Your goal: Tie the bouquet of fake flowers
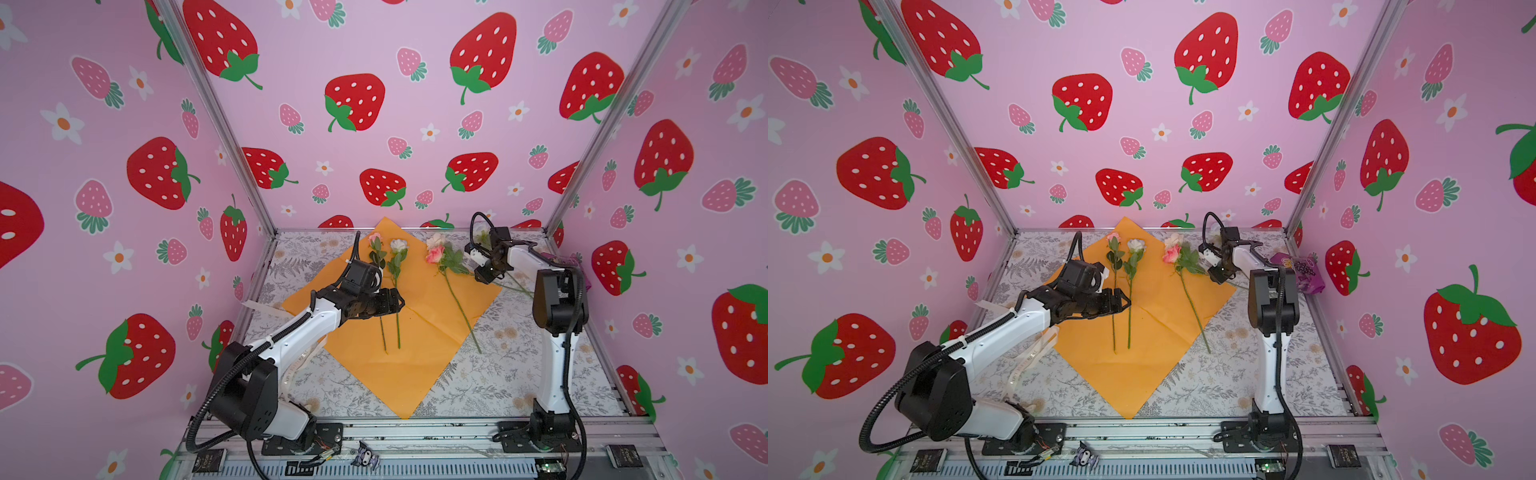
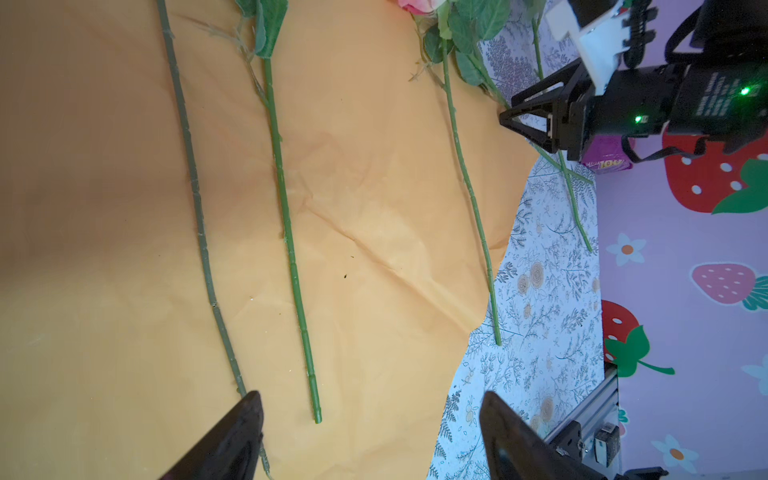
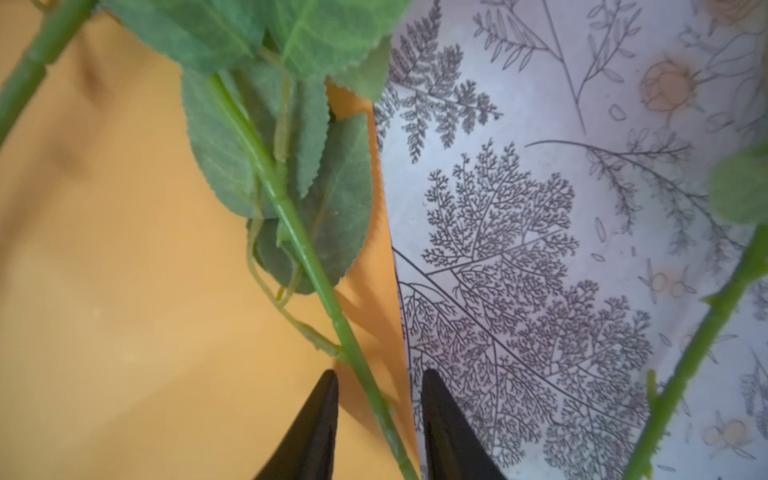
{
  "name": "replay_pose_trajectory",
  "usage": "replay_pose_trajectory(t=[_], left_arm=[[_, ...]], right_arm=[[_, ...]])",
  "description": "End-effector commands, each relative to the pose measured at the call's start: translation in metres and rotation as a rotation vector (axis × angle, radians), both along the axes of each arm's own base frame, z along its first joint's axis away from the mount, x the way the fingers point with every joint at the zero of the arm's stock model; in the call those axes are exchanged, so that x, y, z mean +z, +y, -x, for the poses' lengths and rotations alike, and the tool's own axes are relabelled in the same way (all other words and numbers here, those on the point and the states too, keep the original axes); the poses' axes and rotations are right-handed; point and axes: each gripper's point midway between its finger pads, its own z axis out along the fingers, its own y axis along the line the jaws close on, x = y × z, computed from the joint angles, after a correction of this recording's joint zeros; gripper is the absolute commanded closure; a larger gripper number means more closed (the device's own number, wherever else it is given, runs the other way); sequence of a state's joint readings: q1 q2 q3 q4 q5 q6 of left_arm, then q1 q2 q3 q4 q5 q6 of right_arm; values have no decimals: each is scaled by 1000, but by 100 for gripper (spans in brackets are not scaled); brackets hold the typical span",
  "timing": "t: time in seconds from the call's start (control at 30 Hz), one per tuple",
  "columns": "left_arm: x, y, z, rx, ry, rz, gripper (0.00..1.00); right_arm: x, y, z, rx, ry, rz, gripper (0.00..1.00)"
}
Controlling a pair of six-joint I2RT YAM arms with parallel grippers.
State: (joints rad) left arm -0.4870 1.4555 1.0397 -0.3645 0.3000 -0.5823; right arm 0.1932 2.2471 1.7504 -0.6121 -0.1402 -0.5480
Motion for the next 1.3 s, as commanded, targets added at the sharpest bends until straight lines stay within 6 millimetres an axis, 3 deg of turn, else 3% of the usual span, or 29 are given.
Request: replay_pose_trajectory(t=[0.0,0.13,0.3,0.63,0.87,0.97,1.07,1.17,1.27], left_arm=[[-3,-2,1,-17,15,-2,17],[-1,-3,-3,-19,18,-7,17],[0,-5,-6,-22,17,-6,17],[2,-2,-4,-12,12,-10,17],[2,0,-3,-7,7,-13,17],[4,4,-2,-1,0,-29,17],[6,22,-4,57,-29,-100,17],[10,60,-9,202,-51,-192,17],[14,98,-10,337,-57,-203,16]], right_arm=[[-25,-5,18,45,90,25,69],[-26,-5,18,42,93,16,84],[9,1,4,57,-3,-13,98],[89,5,2,-47,-99,-125,98],[99,26,22,-229,128,-452,98],[118,42,27,-271,192,-589,99],[142,56,24,-321,186,-732,100],[157,73,22,-414,216,-889,100],[161,116,32,-425,272,-1014,100]])
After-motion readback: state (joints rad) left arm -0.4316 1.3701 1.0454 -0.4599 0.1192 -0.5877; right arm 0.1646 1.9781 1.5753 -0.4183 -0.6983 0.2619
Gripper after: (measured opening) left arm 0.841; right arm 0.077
